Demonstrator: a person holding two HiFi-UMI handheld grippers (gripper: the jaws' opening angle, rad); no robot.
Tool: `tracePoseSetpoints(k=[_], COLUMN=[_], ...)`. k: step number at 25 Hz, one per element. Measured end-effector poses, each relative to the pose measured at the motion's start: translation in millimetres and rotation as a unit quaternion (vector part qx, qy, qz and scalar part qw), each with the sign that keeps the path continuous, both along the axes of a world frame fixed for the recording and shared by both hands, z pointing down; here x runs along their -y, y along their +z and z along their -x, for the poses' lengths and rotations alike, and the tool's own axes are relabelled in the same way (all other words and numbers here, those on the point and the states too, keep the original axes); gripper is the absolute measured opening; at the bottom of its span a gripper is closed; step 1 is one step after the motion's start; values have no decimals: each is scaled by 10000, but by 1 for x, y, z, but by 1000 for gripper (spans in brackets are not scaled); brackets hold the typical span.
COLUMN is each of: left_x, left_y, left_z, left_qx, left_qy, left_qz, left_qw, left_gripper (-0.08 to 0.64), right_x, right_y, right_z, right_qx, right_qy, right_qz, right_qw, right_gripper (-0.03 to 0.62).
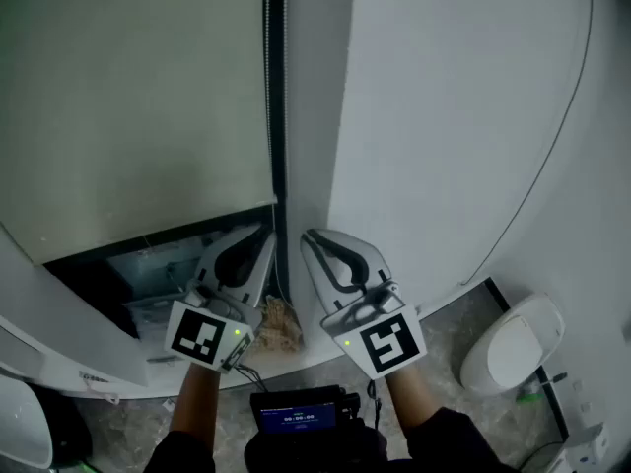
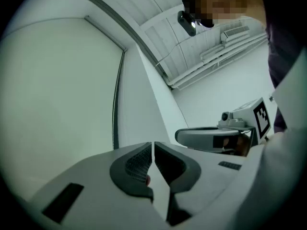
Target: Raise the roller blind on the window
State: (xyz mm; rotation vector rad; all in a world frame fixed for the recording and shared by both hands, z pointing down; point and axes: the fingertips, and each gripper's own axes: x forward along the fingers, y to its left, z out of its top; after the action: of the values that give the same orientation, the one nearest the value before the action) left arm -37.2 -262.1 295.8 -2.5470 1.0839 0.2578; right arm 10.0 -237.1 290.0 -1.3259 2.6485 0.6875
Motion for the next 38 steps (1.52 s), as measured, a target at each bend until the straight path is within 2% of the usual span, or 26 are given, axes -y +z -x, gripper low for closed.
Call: tracePoseSetpoints(k=[3,5,7,11,13,16,17,18,19,21,23,27,28,30,31,34,38], left_x=[0,1,2,11,19,46,59,73,87,111,131,152,154,158,160,160,143], left_y=[-6,-7,-9,-15,-18,-21,-23,-26,-30,-41,-50,-59,-61,-63,-63,-60,-68], left_z=[-6,-10,-15,-20,-23,-27,-27,-28,-29,-31,-31,-28,-30,-30,-27,-20,-31], left_qx=[55,202,292,366,358,98,52,49,59,38,-34,-80,-80,-79,-61,17,228], left_qy=[-72,-191,-256,-240,-180,102,144,126,69,-44,-57,143,167,108,69,28,-86], left_qz=[-46,34,97,-98,-164,187,344,480,591,761,878,1012,1033,1022,1003,948,713], left_qw=[9999,9996,9992,9990,9991,9997,9993,9988,9982,9971,9961,9947,9945,9947,9949,9955,9972], left_gripper=[18,18,18,18,18,34,119,173,187,189,189,186,167,36,12,9,9], right_x=[-5,-8,-10,-15,-20,-33,-35,-36,-37,-39,-43,-41,-40,-38,-36,-33,-34], right_y=[-9,-15,-18,-22,-25,-40,-45,-47,-46,-45,-44,-37,-36,-37,-36,-32,-35], right_z=[-6,-10,-16,-18,-21,-33,-37,-40,-42,-46,-48,-53,-57,-61,-60,-56,-65], right_qx=[-313,-359,-302,-200,63,957,1099,1076,940,661,571,536,575,679,702,703,743], right_qy=[149,152,147,46,-62,-558,-676,-673,-572,-336,-242,-72,-43,-15,2,59,73], right_qz=[-165,-250,-208,-206,-192,-106,-104,-106,-115,-193,-241,-209,-190,-175,-178,-181,-150], right_qw=[9993,9989,9992,9996,9998,9938,9916,9919,9939,9971,9978,9983,9982,9975,9974,9973,9971], right_gripper=[28,28,28,28,28,29,29,29,29,29,29,29,29,29,29,29,29])
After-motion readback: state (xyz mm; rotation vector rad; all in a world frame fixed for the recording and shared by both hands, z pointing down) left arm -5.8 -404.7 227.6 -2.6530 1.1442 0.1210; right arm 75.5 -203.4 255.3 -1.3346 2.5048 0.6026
